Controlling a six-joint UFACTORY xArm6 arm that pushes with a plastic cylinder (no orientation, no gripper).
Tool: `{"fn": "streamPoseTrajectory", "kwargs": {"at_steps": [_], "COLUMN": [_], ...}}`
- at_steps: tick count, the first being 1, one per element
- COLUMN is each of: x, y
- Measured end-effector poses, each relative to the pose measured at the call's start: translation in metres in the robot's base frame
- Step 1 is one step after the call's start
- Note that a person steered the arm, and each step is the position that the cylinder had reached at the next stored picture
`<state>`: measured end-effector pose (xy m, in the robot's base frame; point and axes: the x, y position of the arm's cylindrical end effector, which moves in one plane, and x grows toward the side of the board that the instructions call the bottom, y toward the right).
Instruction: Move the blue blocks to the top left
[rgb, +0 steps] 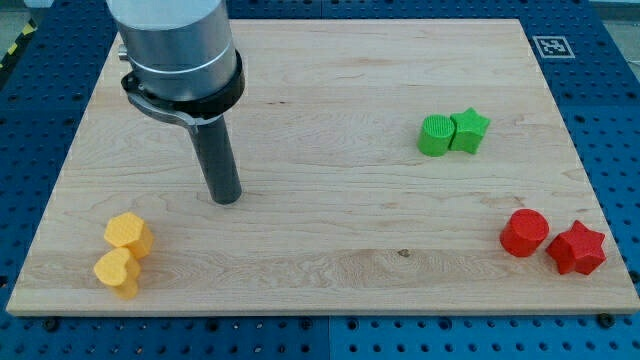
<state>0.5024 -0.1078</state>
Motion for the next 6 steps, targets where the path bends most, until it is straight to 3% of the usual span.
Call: {"fn": "streamPoseTrajectory", "kwargs": {"at_steps": [1,3,6], "x": [-0.019,-0.149,-0.236], "y": [0.012,0.020,-0.014]}}
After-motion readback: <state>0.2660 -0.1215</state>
